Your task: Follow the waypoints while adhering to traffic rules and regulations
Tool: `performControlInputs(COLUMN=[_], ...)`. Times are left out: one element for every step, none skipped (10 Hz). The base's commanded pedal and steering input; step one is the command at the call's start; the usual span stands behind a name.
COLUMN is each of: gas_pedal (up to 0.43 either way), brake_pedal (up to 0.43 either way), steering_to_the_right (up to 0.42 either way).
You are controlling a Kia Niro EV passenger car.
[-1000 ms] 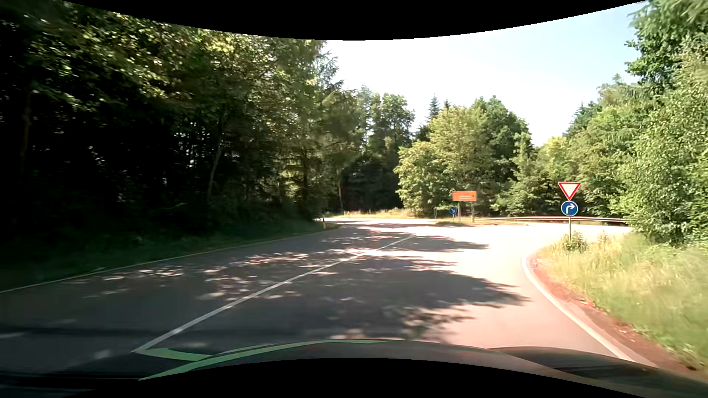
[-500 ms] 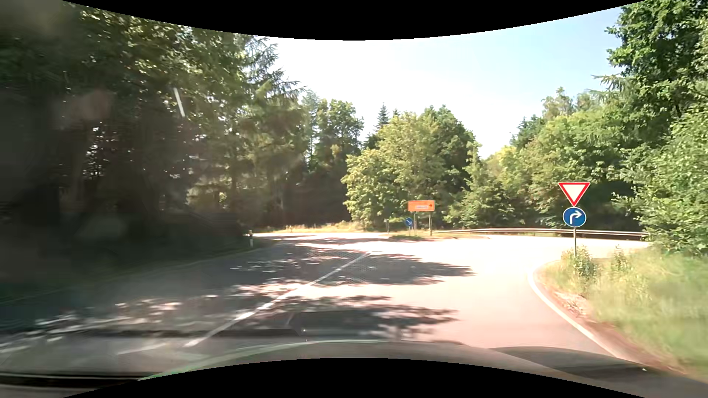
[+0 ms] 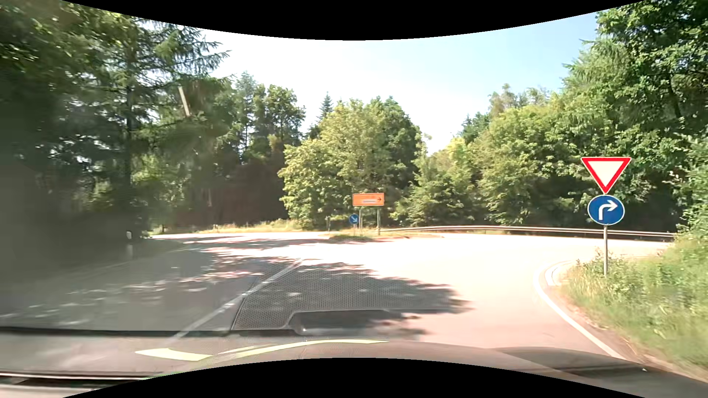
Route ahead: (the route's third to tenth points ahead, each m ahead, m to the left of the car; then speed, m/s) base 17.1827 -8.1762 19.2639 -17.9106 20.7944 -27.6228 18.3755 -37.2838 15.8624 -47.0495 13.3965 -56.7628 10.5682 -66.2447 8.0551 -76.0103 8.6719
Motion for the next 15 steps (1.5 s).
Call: performControlInputs(gas_pedal=[0.000,0.000,0.000,0.000,0.000,0.000,0.000,0.000,0.000,0.000,0.000,0.000,0.000,0.000,0.000], brake_pedal=[0.152,0.152,0.146,0.140,0.134,0.128,0.122,0.122,0.104,0.055,0.006,0.000,0.000,0.000,0.000], steering_to_the_right=[0.200,0.207,0.215,0.221,0.225,0.230,0.238,0.243,0.247,0.251,0.256,0.262,0.268,0.271,0.273])
